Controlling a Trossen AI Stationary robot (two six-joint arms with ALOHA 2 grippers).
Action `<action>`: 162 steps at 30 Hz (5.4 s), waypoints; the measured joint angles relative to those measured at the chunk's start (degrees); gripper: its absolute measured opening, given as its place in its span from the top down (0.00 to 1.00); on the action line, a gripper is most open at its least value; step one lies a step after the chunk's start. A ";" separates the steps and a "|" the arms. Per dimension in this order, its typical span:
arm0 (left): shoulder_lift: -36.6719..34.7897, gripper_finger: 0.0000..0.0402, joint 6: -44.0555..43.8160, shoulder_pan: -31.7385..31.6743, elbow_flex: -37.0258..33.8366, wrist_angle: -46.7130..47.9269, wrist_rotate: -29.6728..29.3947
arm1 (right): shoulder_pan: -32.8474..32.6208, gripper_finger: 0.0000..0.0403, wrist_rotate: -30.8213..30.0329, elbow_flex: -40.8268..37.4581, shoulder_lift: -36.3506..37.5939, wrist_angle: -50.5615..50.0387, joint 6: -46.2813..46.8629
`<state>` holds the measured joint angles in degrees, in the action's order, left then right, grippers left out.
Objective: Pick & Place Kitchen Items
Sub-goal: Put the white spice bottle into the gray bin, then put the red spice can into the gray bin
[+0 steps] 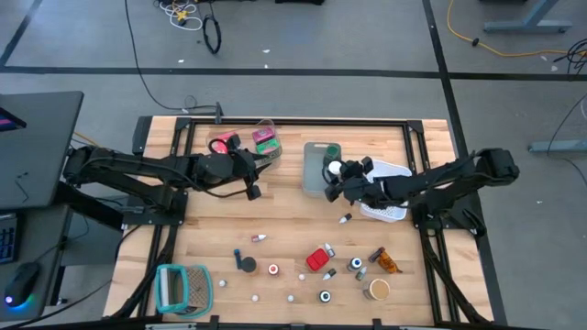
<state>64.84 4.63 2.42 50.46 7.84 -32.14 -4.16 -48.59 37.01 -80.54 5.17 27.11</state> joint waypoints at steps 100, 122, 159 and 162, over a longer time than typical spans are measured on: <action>-0.50 0.73 2.11 4.61 0.00 -2.46 -2.30 | -18.86 0.24 53.83 13.88 -15.84 3.97 -21.00; -0.94 0.73 5.08 4.63 0.02 -2.10 -6.25 | -18.80 0.24 53.34 13.80 -17.84 -0.99 -29.99; -0.90 0.73 5.44 4.62 0.02 -0.81 -5.74 | -16.22 0.24 40.99 14.01 -15.38 -9.72 17.50; -0.90 0.73 6.51 4.62 0.01 -0.79 -5.73 | -17.02 0.24 38.94 13.99 -15.37 -9.84 19.26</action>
<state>63.94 11.14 7.04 50.47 7.05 -37.87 -21.18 -9.65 51.00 -95.91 -4.67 46.36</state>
